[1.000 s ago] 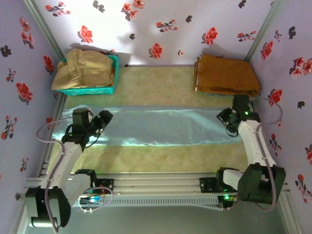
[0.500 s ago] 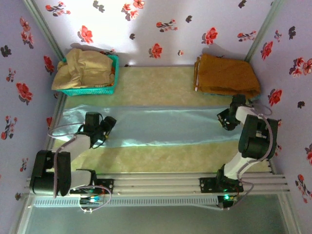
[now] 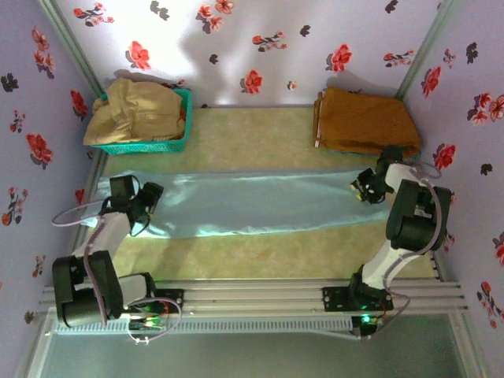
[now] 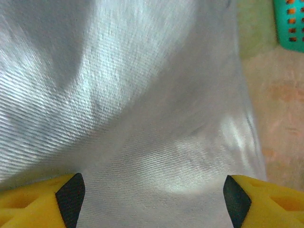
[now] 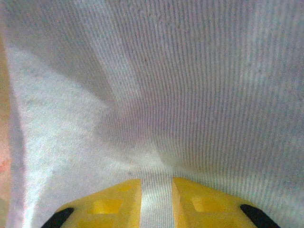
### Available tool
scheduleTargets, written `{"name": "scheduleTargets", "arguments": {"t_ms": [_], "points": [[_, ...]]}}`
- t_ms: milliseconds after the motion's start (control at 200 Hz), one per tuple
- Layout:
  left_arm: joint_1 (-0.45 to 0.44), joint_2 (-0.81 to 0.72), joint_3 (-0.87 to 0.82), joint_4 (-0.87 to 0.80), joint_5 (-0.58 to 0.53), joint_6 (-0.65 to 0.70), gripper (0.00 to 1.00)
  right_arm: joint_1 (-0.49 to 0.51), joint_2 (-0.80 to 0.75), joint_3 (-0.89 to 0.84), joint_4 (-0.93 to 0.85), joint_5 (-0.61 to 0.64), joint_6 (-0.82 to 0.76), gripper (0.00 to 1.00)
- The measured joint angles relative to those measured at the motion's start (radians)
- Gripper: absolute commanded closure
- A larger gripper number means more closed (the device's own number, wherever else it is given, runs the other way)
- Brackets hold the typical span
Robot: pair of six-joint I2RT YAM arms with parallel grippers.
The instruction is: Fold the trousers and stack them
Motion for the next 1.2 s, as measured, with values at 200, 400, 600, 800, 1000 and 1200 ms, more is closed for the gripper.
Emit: {"name": "scheduleTargets", "arguments": {"t_ms": [200,400,600,800,1000,1200], "points": [[-0.231,0.010,0.182,-0.103,-0.070,0.041,0.21,0.121,-0.200,0.027,-0.055,0.076,-0.064,0.31],[-0.530,0.215,0.231,-0.039,-0.096,0.032,0.22,0.274,-0.158,0.078,-0.089,0.091,-0.155,0.34],[-0.500,0.322,0.130,0.042,-0.085,0.026,0.22,0.264,-0.087,0.081,-0.136,0.092,-0.210,0.26],[-0.378,0.350,0.131,0.123,-0.043,0.056,0.22,0.254,-0.088,0.096,-0.196,0.134,-0.233,0.22],[-0.317,0.365,0.135,0.167,-0.032,0.090,0.19,0.088,-0.095,0.088,-0.230,0.161,-0.236,0.16],[-0.303,0.355,0.139,0.163,0.003,0.100,0.13,-0.020,-0.090,0.045,-0.246,0.240,-0.227,0.09]]}}
